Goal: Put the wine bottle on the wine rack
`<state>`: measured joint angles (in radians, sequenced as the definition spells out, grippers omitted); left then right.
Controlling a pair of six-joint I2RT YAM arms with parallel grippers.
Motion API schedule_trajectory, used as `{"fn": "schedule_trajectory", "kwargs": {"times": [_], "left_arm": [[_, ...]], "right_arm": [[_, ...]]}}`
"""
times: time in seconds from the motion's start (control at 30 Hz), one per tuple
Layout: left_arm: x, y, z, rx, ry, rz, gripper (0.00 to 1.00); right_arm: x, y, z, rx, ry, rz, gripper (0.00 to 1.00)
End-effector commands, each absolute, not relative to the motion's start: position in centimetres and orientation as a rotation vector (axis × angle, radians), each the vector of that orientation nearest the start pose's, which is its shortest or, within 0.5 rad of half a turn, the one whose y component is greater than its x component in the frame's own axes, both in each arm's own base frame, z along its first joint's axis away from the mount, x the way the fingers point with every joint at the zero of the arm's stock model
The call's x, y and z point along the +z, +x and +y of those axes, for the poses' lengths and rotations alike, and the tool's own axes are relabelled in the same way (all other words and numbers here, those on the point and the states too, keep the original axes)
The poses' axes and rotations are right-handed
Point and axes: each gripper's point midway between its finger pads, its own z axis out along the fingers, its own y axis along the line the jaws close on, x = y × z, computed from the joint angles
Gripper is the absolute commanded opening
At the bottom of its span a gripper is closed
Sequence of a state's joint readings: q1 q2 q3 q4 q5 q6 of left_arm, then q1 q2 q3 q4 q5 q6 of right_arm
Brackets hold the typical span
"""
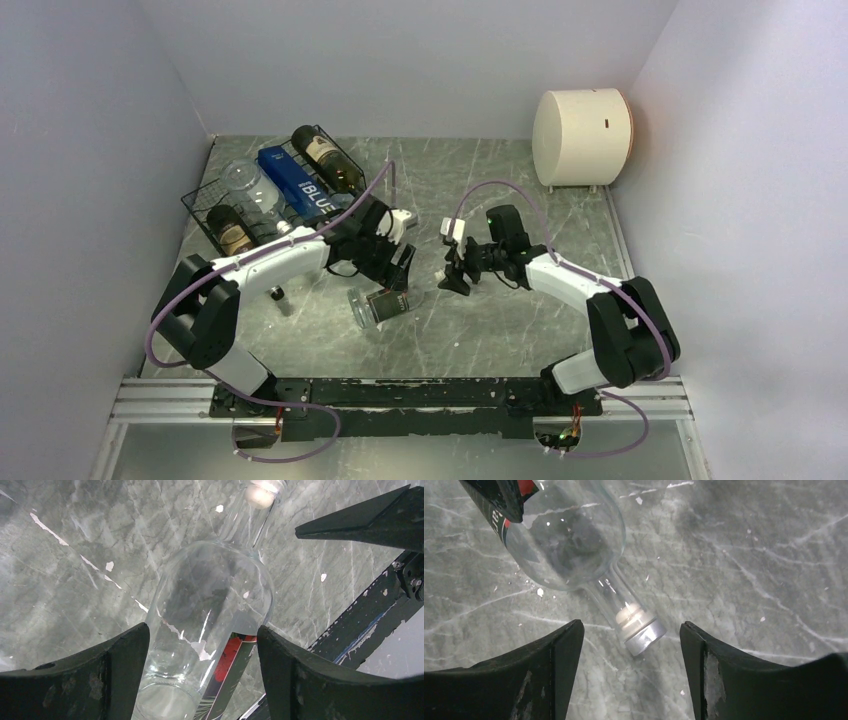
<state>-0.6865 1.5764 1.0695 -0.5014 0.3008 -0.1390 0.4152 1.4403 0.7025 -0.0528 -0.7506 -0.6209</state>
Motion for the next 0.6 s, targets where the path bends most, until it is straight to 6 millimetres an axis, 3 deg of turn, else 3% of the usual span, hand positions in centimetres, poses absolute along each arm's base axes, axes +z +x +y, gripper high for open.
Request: {"fn": "schedule_trajectory", "kwargs": {"times": [0.0, 0.13, 0.37, 0.57], "left_arm": [[9.3, 25.1, -27.0, -0.666, 0.802, 2.506, 0.81], [9.2, 25.1, -26.8, -0.669, 0.790, 2.510, 0.79], [10.1, 25.3, -26.5, -0.725, 0.744, 2.496, 0.78], [12.8, 26.2, -26.3, -0.762, 0.673, 2.440, 0.78]], "right_arm": [[8.9, 27.9, 24.4, 0.740, -1.415, 1.623, 0.76], [8.0, 27.6, 25.7, 0.825, -1.499, 1.579, 0.75], [6.5, 25.9, 26.2, 0.954, -1.586, 1.600, 0.64], [6.3, 24.4, 25.7, 0.955, -1.592, 1.651, 0.27]]}}
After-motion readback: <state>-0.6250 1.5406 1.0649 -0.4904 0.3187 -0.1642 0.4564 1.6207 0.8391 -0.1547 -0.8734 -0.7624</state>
